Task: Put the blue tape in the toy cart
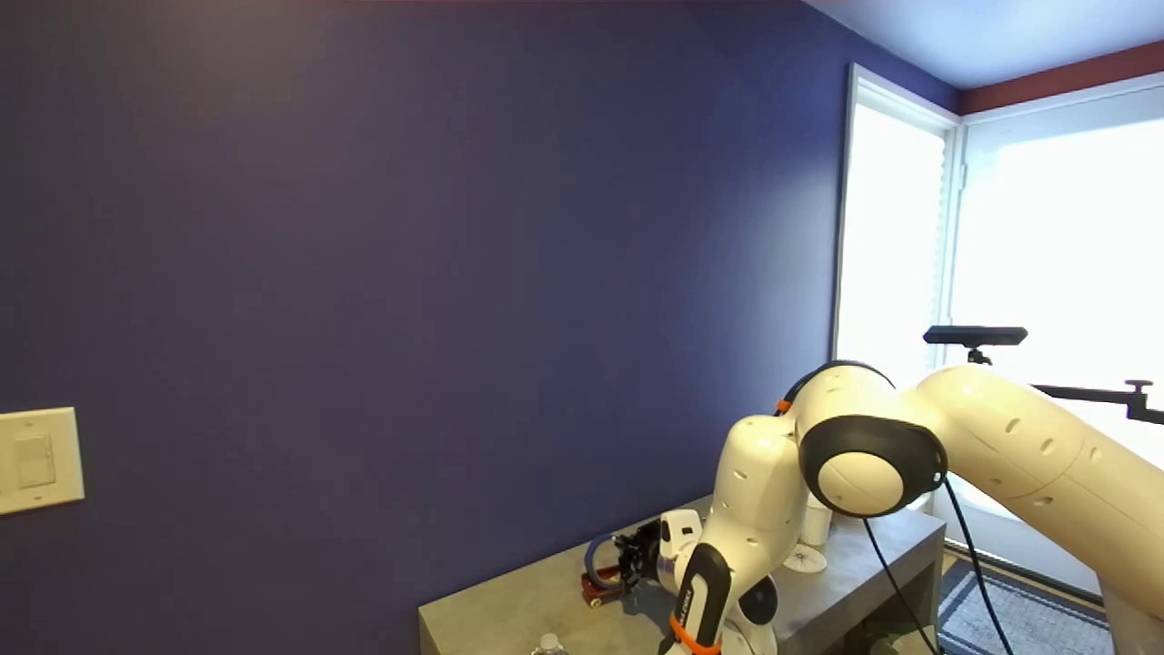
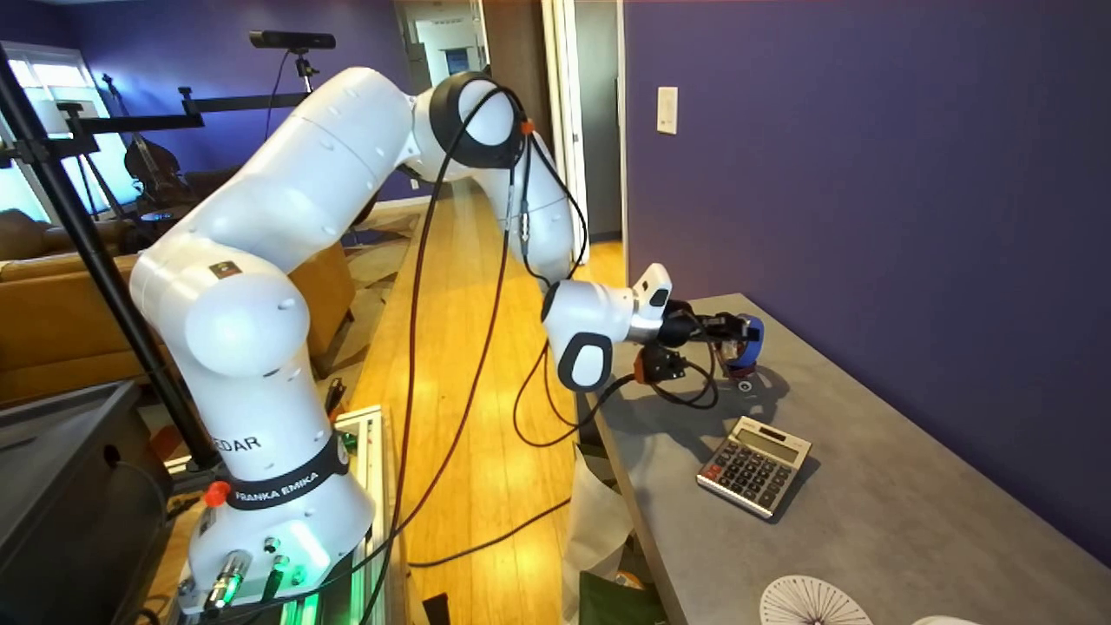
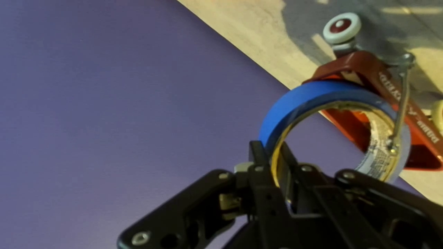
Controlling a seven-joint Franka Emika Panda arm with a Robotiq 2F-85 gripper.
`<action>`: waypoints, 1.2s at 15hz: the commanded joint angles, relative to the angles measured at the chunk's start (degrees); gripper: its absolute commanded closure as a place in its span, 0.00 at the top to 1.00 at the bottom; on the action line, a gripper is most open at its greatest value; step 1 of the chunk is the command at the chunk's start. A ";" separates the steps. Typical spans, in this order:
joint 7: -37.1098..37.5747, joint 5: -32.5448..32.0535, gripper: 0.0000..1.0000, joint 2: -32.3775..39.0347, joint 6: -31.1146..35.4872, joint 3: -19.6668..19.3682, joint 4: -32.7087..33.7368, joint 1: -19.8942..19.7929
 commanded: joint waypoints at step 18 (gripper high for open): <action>-2.41 -0.44 1.00 -3.12 1.42 -1.91 -2.99 2.75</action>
